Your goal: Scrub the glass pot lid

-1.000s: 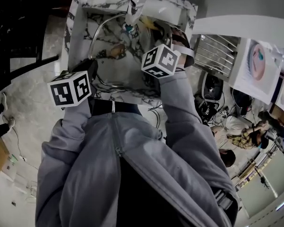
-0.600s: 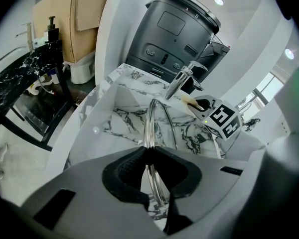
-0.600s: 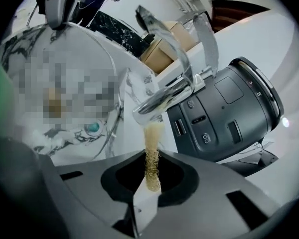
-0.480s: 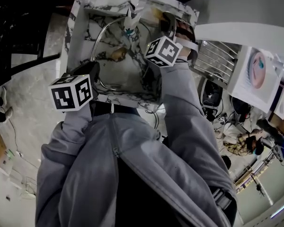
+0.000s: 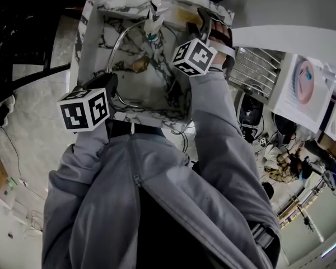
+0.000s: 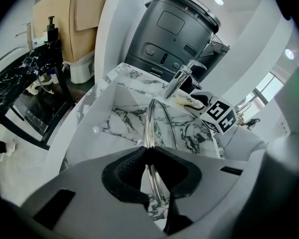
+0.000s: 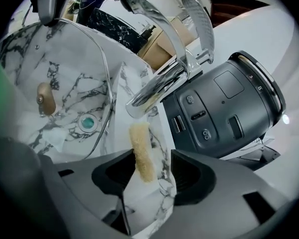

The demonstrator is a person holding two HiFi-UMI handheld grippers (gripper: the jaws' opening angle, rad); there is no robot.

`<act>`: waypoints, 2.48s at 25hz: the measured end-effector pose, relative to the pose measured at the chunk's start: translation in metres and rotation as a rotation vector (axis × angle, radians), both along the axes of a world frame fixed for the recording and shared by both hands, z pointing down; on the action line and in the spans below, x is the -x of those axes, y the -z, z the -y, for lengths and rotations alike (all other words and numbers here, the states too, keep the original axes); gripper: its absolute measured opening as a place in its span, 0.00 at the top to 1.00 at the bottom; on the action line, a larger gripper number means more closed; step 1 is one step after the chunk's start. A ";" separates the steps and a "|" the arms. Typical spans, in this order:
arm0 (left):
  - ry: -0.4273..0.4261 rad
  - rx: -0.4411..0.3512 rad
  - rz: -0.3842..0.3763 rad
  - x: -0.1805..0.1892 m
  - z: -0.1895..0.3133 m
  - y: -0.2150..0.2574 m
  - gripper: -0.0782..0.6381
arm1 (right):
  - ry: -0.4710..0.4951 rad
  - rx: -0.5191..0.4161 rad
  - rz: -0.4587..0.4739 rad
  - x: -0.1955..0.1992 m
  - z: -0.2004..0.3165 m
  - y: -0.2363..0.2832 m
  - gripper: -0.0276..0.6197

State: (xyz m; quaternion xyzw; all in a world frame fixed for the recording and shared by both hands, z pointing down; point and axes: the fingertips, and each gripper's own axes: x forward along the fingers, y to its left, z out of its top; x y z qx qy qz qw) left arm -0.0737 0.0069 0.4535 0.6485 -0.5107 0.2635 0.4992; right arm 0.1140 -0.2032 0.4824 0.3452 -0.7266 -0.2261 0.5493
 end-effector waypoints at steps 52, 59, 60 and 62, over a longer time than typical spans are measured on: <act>-0.167 -0.053 -0.129 -0.054 -0.014 0.036 0.79 | -0.247 0.670 0.626 0.125 -0.291 0.033 0.59; -0.289 -0.074 -0.081 -0.071 -0.016 0.042 0.79 | -0.366 0.533 0.653 0.119 -0.277 0.016 0.59; -0.298 -0.073 -0.088 -0.074 -0.016 0.042 0.79 | -0.379 0.528 0.664 0.117 -0.278 0.017 0.60; -0.306 -0.068 -0.117 -0.082 -0.016 0.045 0.79 | -0.398 0.510 0.667 0.108 -0.281 0.022 0.70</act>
